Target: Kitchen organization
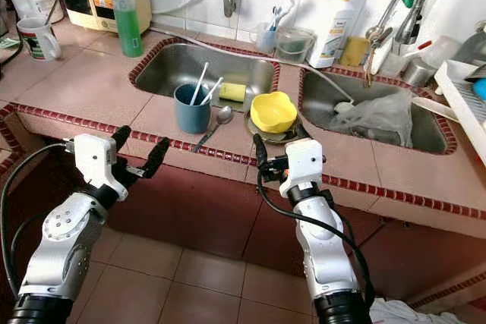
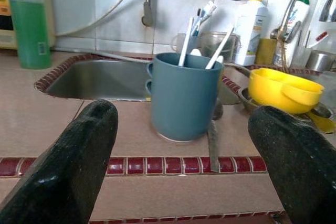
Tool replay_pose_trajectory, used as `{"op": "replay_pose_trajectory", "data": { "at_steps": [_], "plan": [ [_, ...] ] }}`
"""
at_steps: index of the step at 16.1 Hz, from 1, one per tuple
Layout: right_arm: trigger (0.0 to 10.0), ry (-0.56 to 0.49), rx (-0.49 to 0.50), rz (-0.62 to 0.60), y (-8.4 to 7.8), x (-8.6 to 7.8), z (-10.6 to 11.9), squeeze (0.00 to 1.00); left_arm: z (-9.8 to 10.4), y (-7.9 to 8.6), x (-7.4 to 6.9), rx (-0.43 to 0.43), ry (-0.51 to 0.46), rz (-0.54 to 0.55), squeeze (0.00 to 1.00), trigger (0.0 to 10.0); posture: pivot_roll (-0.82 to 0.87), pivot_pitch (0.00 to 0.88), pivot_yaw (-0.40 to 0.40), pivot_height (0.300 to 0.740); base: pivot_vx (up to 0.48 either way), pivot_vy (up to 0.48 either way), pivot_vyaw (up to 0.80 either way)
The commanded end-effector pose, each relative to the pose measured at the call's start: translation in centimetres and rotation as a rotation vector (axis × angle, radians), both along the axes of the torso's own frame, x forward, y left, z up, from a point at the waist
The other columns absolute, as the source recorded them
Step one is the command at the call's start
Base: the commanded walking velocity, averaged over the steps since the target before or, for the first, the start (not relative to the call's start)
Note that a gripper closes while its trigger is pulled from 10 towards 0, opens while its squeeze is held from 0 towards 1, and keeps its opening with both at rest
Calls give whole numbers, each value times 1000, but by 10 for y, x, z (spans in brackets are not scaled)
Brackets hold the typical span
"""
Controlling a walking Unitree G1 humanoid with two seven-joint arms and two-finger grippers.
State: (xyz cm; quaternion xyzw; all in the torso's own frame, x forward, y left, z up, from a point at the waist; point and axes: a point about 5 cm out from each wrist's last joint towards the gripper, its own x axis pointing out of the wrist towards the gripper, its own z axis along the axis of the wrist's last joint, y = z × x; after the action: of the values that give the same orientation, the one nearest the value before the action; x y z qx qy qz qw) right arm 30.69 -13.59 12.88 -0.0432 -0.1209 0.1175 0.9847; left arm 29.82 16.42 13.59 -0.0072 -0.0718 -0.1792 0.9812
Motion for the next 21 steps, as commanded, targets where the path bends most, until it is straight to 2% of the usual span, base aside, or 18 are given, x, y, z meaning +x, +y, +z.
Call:
{"op": "replay_pose_trajectory", "data": {
  "at_steps": [1, 5, 7, 10, 18, 21],
  "plan": [
    [10000, -13, -3, -5, -4, -1, 2, 0, 5, -4, 0, 4, -25, -20, 0, 10000, 118, 0, -82, 740, 0, 0, 0],
    [10000, -11, -7, -2, -5, -1, 2, 0, 6, -5, 0, -4, -29, -23, 0, 10000, 118, 0, -86, 740, 222, 0, 0],
    [10000, -43, 13, 18, -5, -2, 9, 0, 13, -5, 0, -17, -47, -28, 0, 10000, 120, 0, -90, 740, 356, 0, 0],
    [10000, -72, 9, 29, -8, -1, 19, 0, 22, -3, -2, 9, -72, -62, 0, 10000, 120, 0, -93, 740, 376, 0, 0],
    [10000, -63, -2, 35, -12, -3, 18, 0, 25, -3, -5, 6, -71, -66, 0, 10000, 118, 0, -93, 740, 382, 0, 0],
    [10000, -57, -4, 35, -14, -4, 17, 0, 30, -2, -5, -17, -83, -55, 0, 10000, 117, 0, -94, 740, 0, 0, 0]
  ]
}}
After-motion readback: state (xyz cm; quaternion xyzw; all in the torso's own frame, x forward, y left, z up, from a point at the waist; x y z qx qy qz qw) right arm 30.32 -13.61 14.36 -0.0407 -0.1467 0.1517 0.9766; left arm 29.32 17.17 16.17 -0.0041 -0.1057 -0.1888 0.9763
